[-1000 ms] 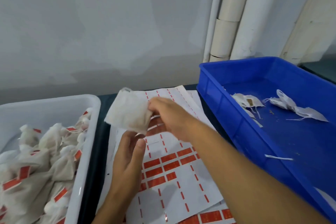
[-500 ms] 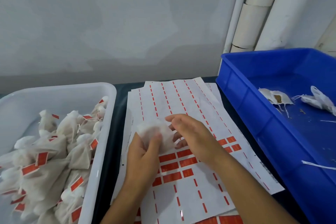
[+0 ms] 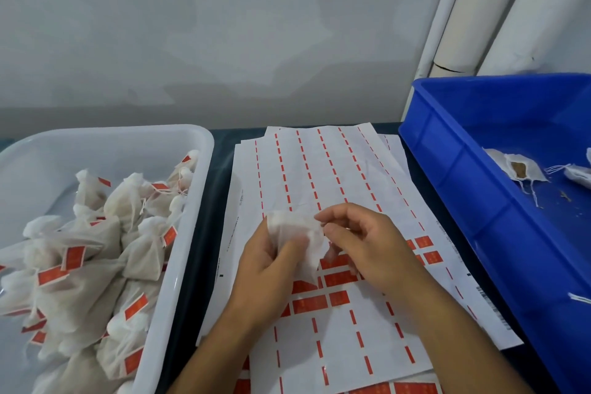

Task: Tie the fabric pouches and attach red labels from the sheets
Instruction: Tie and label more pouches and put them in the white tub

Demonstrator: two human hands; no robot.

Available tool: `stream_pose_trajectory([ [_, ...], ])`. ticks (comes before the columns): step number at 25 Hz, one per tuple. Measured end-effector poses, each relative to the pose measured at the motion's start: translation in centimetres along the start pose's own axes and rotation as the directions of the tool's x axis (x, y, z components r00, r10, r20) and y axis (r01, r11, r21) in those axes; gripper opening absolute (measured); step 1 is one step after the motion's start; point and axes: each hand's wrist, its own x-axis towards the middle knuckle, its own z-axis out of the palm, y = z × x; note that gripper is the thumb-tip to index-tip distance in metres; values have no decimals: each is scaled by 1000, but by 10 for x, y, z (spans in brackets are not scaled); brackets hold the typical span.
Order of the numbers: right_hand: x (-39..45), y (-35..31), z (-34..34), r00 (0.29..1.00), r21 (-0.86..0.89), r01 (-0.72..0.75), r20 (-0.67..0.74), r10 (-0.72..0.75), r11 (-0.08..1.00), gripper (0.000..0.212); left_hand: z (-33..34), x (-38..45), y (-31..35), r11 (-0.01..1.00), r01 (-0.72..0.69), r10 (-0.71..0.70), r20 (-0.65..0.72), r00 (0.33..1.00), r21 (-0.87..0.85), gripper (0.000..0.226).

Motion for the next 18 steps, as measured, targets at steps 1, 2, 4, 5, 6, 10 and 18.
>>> stream_pose_trajectory([
  [1, -1, 0, -1, 1000, -59, 25, -8, -26, 998, 13, 0, 0, 1, 1000, -16, 16, 1, 1000, 6, 20],
  [2, -3, 1, -1, 998, -118, 51, -17, -53, 992, 10, 0, -1, 2, 999, -30, 30, 3, 1000, 14, 22],
  [4, -6, 2, -2, 995, -209, 78, -42, -88, 975, 4, 0, -1, 2, 997, -57, 56, 4, 998, 43, 28],
  [5, -7, 2, -3, 993, -251, 87, -56, -104, 964, 3, 0, -2, 1, 995, -67, 67, 2, 998, 73, 33],
  [6, -8, 2, -5, 990, -294, 102, -67, -127, 950, 6, 1, -2, -1, 990, -71, 72, -4, 997, 118, 38],
  [10, -11, 6, -14, 964, -452, 201, -67, -258, 869, 15, 1, -1, -7, 947, -87, 82, 29, 996, 311, 56],
  [18, -13, 4, -27, 903, -400, 167, -305, -302, 901, 11, -4, 1, -11, 785, -212, 141, 164, 976, 582, 24],
])
